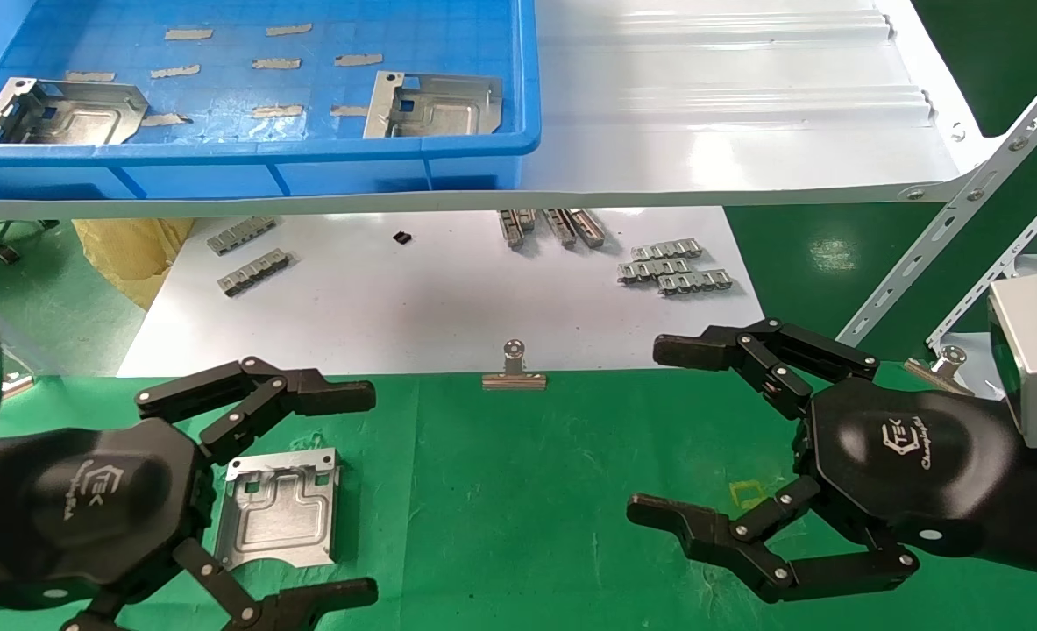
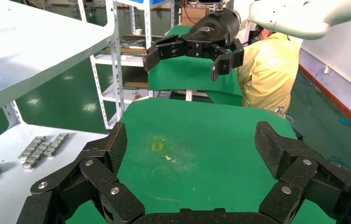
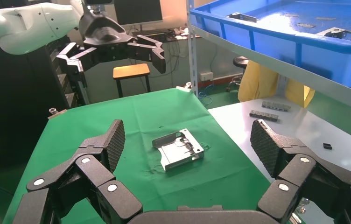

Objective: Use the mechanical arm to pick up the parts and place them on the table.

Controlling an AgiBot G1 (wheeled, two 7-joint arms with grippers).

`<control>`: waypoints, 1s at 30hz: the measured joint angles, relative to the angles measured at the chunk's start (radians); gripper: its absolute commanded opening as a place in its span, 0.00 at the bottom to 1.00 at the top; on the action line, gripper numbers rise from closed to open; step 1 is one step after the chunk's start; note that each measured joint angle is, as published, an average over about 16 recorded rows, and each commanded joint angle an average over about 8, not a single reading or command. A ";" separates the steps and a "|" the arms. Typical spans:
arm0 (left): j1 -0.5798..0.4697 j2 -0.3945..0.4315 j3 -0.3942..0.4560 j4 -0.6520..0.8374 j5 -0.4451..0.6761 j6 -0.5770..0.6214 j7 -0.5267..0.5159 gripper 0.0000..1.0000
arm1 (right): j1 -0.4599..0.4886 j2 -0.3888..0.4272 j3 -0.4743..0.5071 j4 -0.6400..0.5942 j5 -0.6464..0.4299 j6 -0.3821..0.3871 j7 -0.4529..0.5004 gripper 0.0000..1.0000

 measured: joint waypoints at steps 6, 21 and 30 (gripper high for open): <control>-0.004 0.002 0.004 0.009 0.004 0.001 0.003 1.00 | 0.000 0.000 0.000 0.000 0.000 0.000 0.000 1.00; -0.010 0.004 0.008 0.018 0.007 0.002 0.007 1.00 | 0.000 0.000 0.000 0.000 0.000 0.000 0.000 1.00; -0.010 0.005 0.008 0.020 0.008 0.002 0.007 1.00 | 0.000 0.000 0.000 0.000 0.000 0.000 0.000 1.00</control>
